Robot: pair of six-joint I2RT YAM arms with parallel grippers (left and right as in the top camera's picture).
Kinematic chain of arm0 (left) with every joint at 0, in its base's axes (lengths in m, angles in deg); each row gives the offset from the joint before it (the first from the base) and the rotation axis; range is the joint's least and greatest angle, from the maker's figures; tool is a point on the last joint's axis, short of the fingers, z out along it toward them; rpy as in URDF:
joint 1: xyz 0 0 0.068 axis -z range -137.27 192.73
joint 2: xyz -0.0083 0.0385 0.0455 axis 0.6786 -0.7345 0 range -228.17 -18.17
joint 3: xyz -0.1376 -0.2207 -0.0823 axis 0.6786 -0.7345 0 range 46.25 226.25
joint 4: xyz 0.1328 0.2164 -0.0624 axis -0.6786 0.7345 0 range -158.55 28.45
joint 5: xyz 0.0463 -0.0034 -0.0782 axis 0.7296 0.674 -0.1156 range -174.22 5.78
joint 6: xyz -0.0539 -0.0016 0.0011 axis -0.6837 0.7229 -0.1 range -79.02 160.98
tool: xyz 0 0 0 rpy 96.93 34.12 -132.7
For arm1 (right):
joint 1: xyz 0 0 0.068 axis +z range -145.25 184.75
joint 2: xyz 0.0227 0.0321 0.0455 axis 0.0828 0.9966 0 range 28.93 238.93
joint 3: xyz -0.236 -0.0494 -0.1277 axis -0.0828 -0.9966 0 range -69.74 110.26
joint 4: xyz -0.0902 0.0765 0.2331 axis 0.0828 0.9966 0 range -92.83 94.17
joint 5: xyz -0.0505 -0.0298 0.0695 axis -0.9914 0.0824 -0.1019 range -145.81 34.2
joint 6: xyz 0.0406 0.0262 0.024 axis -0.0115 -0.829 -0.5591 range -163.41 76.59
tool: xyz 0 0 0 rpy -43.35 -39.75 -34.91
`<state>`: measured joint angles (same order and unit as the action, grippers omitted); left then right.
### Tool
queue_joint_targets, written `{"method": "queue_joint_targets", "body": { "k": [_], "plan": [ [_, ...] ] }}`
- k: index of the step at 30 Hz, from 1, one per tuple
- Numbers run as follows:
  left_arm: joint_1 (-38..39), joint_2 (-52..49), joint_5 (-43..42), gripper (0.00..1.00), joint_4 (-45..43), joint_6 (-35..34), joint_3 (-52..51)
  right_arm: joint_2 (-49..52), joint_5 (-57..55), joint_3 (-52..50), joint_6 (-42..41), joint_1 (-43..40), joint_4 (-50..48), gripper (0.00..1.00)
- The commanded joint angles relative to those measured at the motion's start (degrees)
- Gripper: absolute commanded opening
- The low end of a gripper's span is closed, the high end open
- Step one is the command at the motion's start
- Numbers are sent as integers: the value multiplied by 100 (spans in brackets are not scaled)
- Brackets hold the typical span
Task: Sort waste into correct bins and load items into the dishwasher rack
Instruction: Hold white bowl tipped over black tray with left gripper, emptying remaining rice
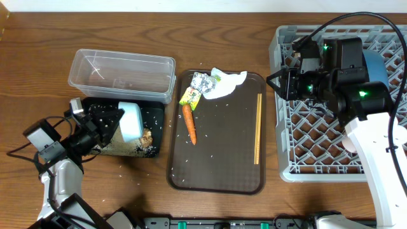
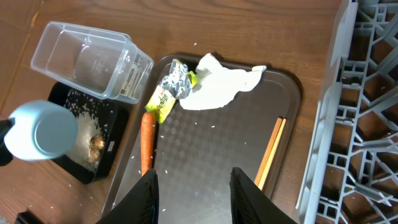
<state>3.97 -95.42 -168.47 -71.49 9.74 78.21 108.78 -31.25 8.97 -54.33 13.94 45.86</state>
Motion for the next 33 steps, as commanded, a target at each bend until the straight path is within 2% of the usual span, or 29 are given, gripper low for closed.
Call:
{"method": "queue_joint_targets", "body": {
  "k": [1,3,5,6,9,10,13,14,16,17,18,20,22,23,25,27,29,32,33],
  "plan": [
    [-22,42,-83,6,271,-26,37,-44,-15,11,26,63,20,30],
    [-20,39,223,6,568,-223,37,-44,-13,11,24,63,13,30],
    [11,44,-549,6,260,603,37,-44,-13,11,24,63,4,30],
    [9,46,-590,6,315,732,35,-44,-13,11,24,63,15,30],
    [-96,44,306,6,859,140,28,-44,-13,11,24,63,15,30],
    [-103,42,304,6,835,90,28,-44,-11,11,22,63,9,30],
    [-81,44,-592,6,487,562,28,-44,-13,11,-24,63,46,29],
    [-114,44,-516,6,649,531,22,-44,-15,11,-22,63,61,29],
    [-186,44,127,6,1172,52,22,-44,-13,11,-24,63,48,29],
    [-197,44,44,6,1130,131,22,-44,-13,11,-46,63,17,30],
    [-170,44,-511,6,815,647,22,-44,-13,11,-85,63,0,30],
    [-105,109,-555,6,785,855,-2,-44,-11,11,-122,63,0,30],
    [-116,109,125,6,894,387,-4,-44,-13,11,-125,63,13,29],
    [-111,103,105,6,859,354,-4,-44,-13,11,-125,63,11,29],
    [-35,101,-586,6,417,870,-4,-44,-11,11,-125,63,9,29],
    [26,120,-433,6,380,953,-4,-44,-11,11,-125,63,33,29],
    [26,116,144,6,479,404,-4,-44,-11,11,-125,63,31,29],
    [162,122,-595,6,-105,422,-2,-44,-7,11,-125,63,13,29],
    [251,166,-588,6,-68,413,-4,-44,-4,11,-122,66,17,29]
  ]
}}
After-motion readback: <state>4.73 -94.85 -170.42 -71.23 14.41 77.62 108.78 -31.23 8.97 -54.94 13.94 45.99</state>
